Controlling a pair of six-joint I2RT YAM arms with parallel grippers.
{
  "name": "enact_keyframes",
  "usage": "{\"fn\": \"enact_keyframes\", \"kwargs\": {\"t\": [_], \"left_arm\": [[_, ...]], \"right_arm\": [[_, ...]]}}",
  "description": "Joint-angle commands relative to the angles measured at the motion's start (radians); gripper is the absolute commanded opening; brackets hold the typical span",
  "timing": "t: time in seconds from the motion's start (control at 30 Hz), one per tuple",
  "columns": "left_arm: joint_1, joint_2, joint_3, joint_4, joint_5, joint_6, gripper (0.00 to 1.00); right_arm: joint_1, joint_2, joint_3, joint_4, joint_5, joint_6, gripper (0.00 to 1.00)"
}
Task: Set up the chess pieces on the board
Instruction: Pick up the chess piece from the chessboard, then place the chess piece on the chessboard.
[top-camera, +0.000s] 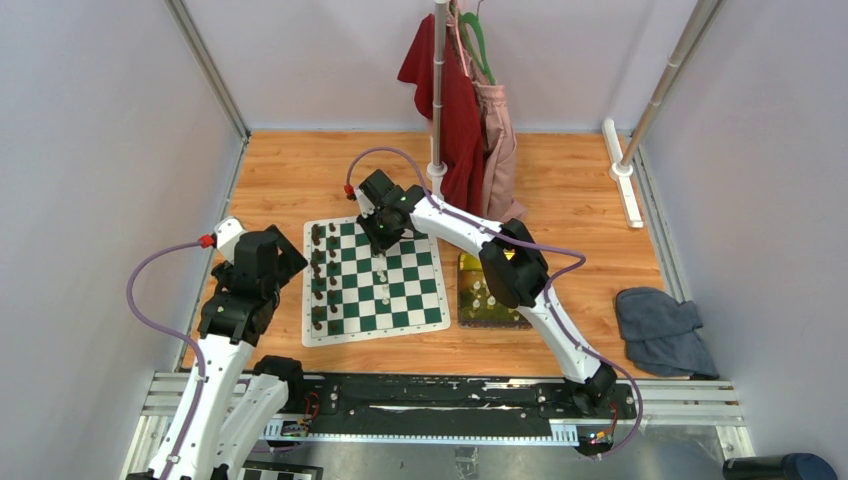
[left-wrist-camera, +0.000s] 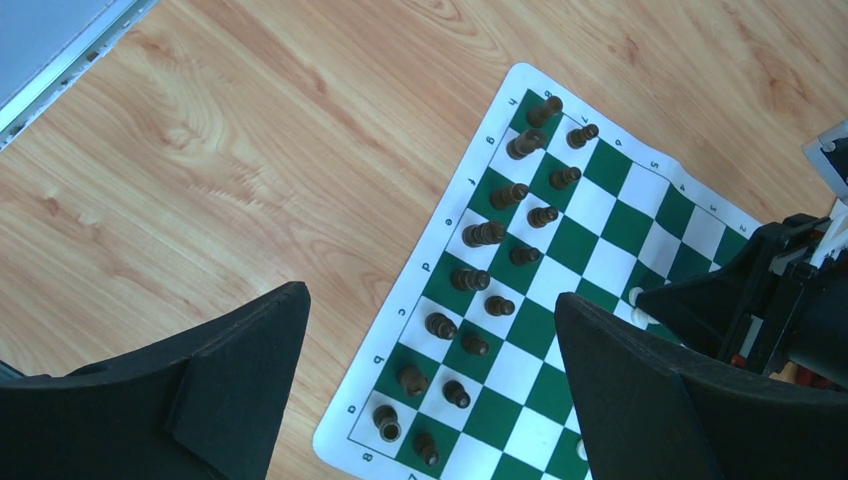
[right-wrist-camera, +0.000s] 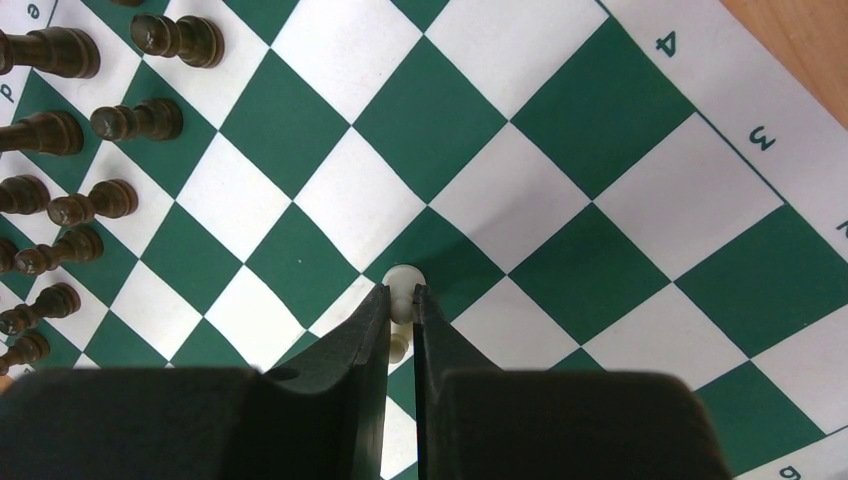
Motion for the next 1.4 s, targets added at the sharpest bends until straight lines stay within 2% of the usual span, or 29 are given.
{"fn": "enact_keyframes", "kwargs": {"t": [0.0, 0.4, 0.6, 1.03, 1.37], "left_arm": [[0.005, 0.002, -0.012, 0.013, -0.007, 0.0, 1.0], [0.005, 0.001, -0.01, 0.014, -0.004, 0.0, 1.0], [0.005, 0.023, 0.005, 0.013, -0.002, 0.007, 1.0], [0.005, 0.033, 0.012, 0.001, -0.006, 0.01, 1.0], [0.004, 0.043, 0.013, -0.002, -0.015, 0.011, 1.0]], "right_arm": [[-0.012, 0.025, 0.039, -0.031, -0.011, -0.002, 0.1], [-0.011, 0.02, 0.067, -0.031, -0.004, -0.003, 0.1], [-0.015, 0.008, 0.077, -0.033, 0.05, -0.02, 0.08], [-0.085, -0.01, 0.071, -0.013, 0.128, -0.012, 0.0], [-0.121, 0.011, 0.102, -0.015, 0.169, -0.029, 0.0]]}}
